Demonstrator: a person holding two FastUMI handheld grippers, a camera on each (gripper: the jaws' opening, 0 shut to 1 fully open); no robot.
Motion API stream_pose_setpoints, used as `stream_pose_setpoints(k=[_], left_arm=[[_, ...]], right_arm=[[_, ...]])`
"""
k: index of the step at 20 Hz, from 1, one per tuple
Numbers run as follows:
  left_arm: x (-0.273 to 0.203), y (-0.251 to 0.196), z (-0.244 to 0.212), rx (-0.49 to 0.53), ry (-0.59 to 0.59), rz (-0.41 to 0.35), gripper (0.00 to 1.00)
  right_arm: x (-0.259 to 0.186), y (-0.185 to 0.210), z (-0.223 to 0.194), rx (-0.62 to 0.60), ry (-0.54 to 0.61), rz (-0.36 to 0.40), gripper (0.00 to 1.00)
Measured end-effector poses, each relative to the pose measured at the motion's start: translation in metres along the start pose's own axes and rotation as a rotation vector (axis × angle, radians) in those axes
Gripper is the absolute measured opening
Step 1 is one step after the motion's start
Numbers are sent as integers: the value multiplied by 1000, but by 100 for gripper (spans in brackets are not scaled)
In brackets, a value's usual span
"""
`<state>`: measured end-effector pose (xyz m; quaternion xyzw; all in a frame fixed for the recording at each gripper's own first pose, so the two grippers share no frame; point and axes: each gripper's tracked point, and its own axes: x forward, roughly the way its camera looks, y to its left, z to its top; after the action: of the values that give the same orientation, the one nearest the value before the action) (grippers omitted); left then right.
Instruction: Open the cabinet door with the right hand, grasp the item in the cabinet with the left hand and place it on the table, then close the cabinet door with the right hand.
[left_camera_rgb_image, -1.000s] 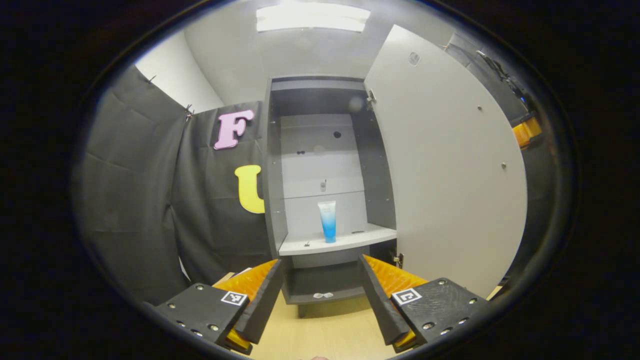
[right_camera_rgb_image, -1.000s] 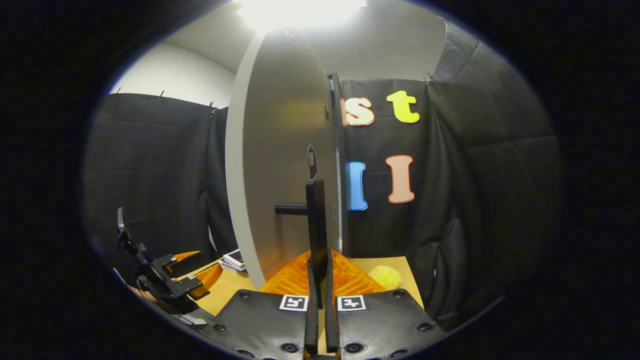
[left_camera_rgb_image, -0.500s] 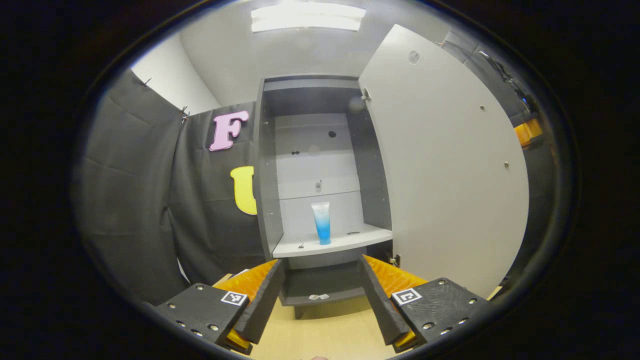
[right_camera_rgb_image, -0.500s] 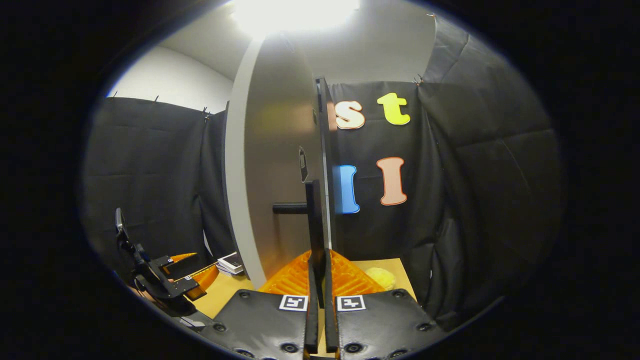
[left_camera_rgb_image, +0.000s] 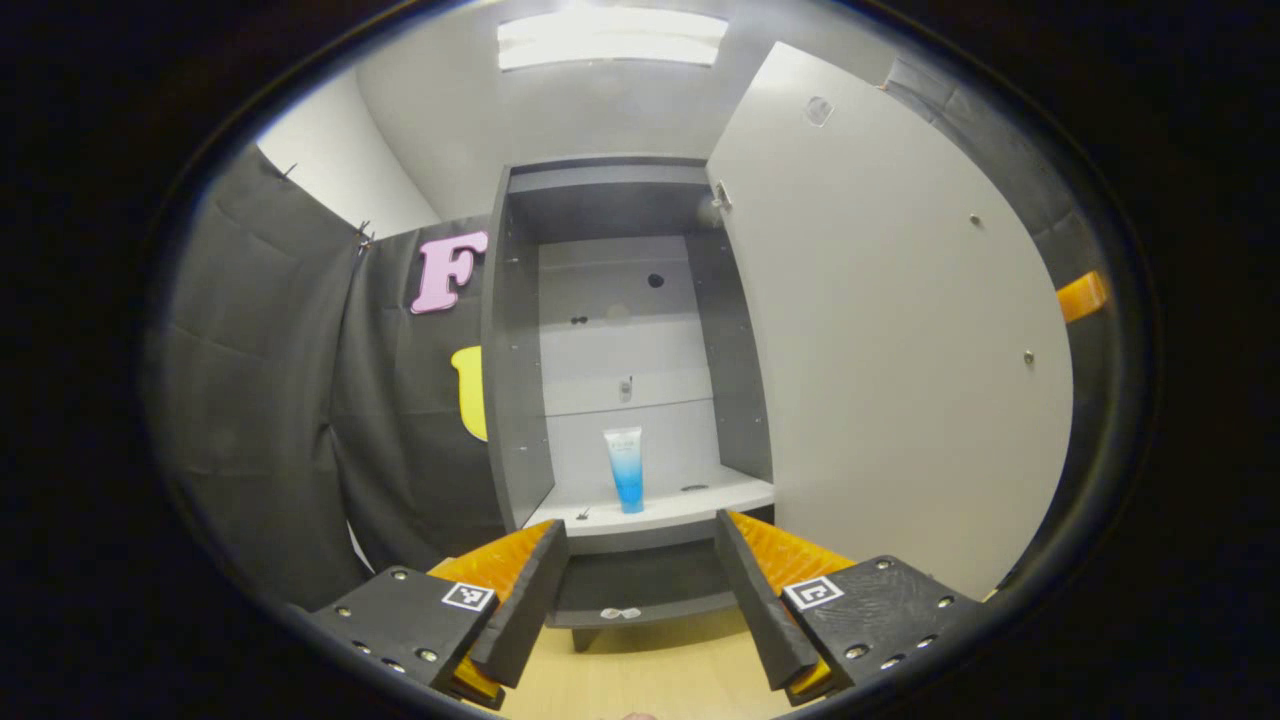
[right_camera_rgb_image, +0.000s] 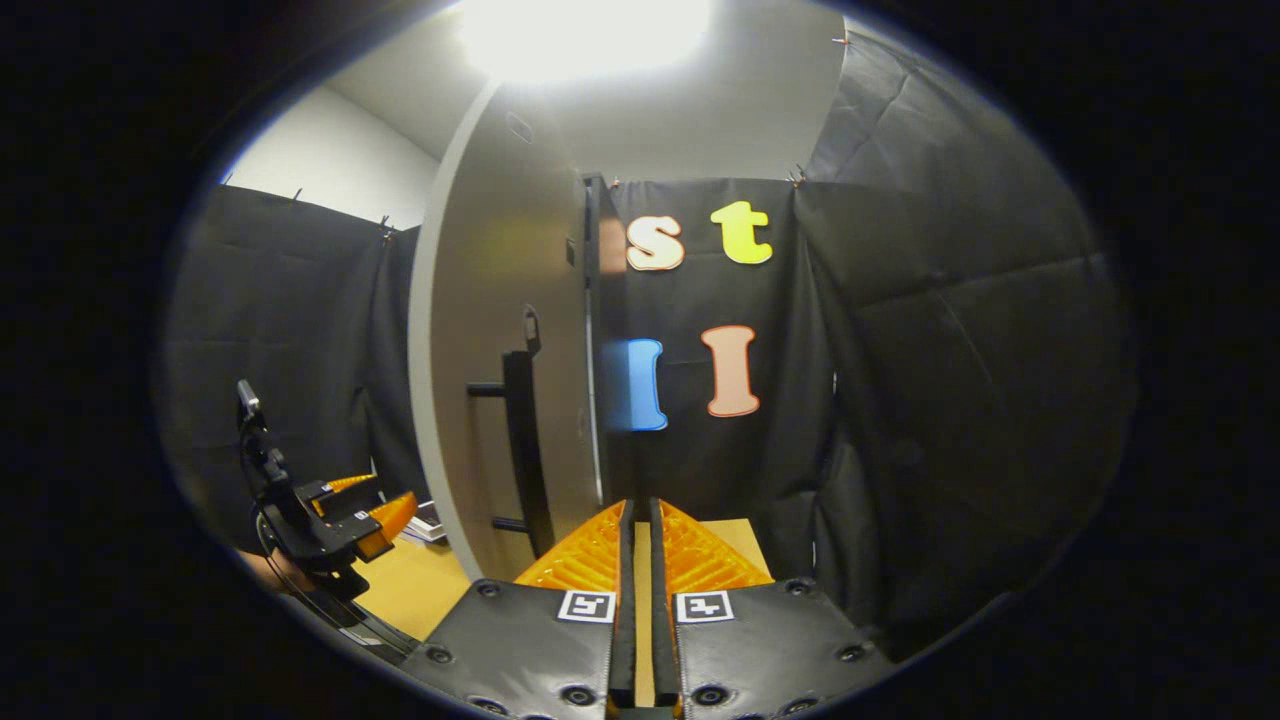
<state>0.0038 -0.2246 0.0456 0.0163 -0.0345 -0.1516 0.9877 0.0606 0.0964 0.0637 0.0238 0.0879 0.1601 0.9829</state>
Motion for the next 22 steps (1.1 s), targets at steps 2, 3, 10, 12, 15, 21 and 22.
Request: stream_pose_setpoints(k=[2,3,10,12,15,21,22], left_arm=[[9,-6,6,-8,-2,9,89],[13,-9,9,-12,1,12,89],[71,-4,28,15,7,21,89],[95,0,26,-2,9,12,89],[133,9,15,-41,28,-3,89],[199,27,3,-66,50,-38,89],[210,28,-1,-67,53,-47,89]], right_arm=[[-6,-13,-18,2,10,-18,59],[-13,-24,-25,-2,3,-50,77],[0,-71,-56,48,22,-217,92],[12,-75,-57,67,32,-251,98],[18,-79,-53,54,25,-308,98],[18,-87,-58,69,21,-414,98],[18,-88,-61,71,27,-430,98]])
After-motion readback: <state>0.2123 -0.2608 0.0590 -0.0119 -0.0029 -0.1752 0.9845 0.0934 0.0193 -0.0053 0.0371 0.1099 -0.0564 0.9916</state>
